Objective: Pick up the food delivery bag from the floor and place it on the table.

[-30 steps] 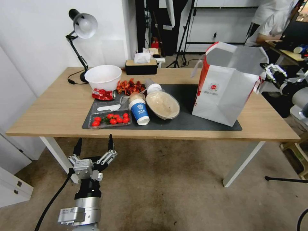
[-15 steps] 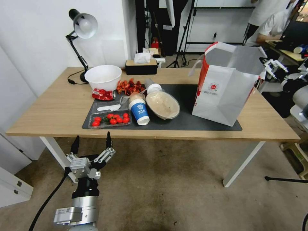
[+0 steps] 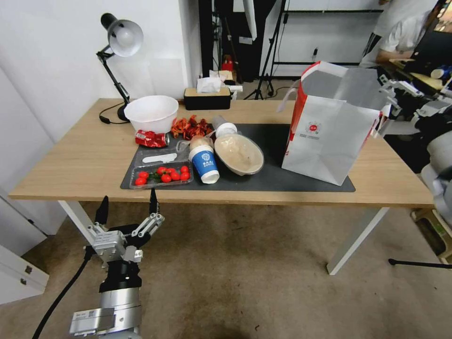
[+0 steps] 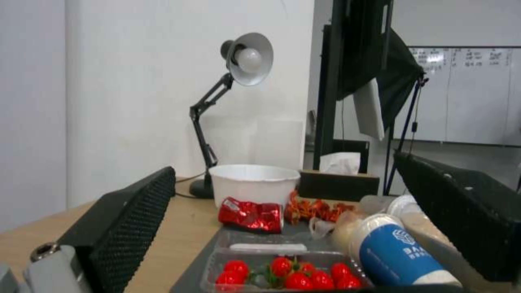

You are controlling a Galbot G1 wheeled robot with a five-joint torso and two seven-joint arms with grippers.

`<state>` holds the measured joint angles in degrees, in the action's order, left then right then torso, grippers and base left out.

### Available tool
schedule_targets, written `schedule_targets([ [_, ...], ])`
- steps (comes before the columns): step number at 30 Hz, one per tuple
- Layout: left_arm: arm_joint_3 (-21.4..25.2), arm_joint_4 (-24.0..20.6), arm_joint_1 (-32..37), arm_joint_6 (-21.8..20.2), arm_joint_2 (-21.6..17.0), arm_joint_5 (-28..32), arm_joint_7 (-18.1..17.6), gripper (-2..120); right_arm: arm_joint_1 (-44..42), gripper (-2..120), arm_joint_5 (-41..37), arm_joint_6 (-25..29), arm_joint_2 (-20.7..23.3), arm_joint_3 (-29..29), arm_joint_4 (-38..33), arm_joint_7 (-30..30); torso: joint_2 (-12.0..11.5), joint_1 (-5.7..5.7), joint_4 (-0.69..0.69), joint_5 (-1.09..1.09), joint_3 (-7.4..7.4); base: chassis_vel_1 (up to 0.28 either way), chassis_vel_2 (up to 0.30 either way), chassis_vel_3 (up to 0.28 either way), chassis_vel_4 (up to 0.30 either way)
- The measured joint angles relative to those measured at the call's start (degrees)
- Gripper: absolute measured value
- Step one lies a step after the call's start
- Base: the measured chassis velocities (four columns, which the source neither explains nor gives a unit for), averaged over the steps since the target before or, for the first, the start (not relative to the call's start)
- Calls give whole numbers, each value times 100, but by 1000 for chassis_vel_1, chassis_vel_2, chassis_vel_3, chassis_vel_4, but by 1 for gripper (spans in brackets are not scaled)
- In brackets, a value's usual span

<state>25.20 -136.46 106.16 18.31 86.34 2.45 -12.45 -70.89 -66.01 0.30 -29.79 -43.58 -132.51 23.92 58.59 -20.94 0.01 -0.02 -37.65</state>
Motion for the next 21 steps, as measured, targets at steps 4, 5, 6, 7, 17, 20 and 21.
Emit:
schedule_targets([
  [4, 27, -32, 5, 6, 22, -84, -22, 100, -512, 100, 1105, 157, -245, -36, -381, -170, 0, 0, -1, 1, 0, 0, 0, 0, 0],
  [5, 27, -32, 5, 6, 22, -84, -22, 100, -512, 100, 1105, 157, -245, -36, -381, -170, 0, 0, -1, 1, 0, 0, 0, 0, 0],
  [6, 36, -44, 5, 2, 27, -110, -46, 100, -699, 100, 1427, 194, -342, -50, -497, -201, 0, 0, -1, 1, 0, 0, 0, 0, 0],
  [7, 42, -50, 6, -9, 27, -124, -56, 100, -845, 100, 1698, 232, -430, -62, -567, -233, 0, 0, 0, 1, 0, 0, 0, 0, 0],
  [17, 3, -42, 8, -31, 50, -268, -26, 100, -2464, 100, 3977, 690, -1477, 38, -1002, -310, 0, 0, -1, 0, 0, 0, 0, 0, 0],
  [20, -21, -28, 15, -10, 50, -283, -8, 100, -3061, 100, 4730, 889, -1921, 162, -1064, -183, 0, 0, -2, 1, 0, 0, 0, 0, 0],
  [21, -21, -28, 15, -10, 50, -283, -8, 100, -3061, 100, 4730, 889, -1921, 162, -1064, -183, 0, 0, -2, 1, 0, 0, 0, 0, 0],
])
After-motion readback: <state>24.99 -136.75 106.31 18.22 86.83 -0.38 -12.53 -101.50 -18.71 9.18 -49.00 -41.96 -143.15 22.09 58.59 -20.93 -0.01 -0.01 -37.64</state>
